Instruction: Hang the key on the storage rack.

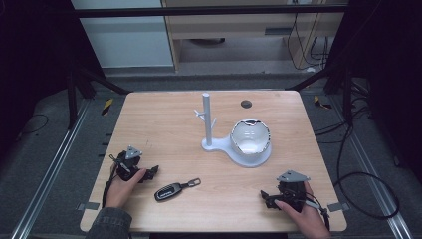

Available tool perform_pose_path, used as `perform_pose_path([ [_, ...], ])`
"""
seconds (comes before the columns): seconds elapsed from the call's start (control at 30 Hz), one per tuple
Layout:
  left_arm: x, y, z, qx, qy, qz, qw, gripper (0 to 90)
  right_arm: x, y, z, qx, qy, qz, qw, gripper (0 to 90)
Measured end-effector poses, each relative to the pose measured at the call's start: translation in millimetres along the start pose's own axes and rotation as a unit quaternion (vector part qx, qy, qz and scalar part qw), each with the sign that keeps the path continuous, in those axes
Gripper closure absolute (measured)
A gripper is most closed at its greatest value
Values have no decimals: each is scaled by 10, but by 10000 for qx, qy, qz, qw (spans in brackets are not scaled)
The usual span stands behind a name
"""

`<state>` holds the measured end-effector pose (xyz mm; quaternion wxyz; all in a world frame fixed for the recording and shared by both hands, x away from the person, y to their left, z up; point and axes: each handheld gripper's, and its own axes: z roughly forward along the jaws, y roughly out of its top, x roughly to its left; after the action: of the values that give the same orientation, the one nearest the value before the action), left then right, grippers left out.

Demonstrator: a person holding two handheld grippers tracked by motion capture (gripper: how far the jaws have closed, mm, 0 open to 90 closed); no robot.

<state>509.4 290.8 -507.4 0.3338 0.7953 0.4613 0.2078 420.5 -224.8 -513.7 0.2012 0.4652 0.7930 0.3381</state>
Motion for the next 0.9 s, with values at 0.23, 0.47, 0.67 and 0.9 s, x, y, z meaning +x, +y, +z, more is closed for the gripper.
perform_pose_path([
  [0.23, -14, -15, -16, 12, -8, -2, 10000, 42, -2, 3, 5, -5, -1, -6, 10000, 3],
  [0.47, -36, -25, -92, 23, -215, -42, 9998, 46, 0, 4, 5, -3, -4, 3, 10000, 4],
  [0.67, -127, 20, -196, -60, -449, -5, 9990, 68, 0, 5, 6, -4, -10, 5, 10000, 4],
  [0.9, -383, 109, -243, -23, -680, 613, 9958, 58, -1, 5, 7, -4, -11, 3, 10000, 4],
])
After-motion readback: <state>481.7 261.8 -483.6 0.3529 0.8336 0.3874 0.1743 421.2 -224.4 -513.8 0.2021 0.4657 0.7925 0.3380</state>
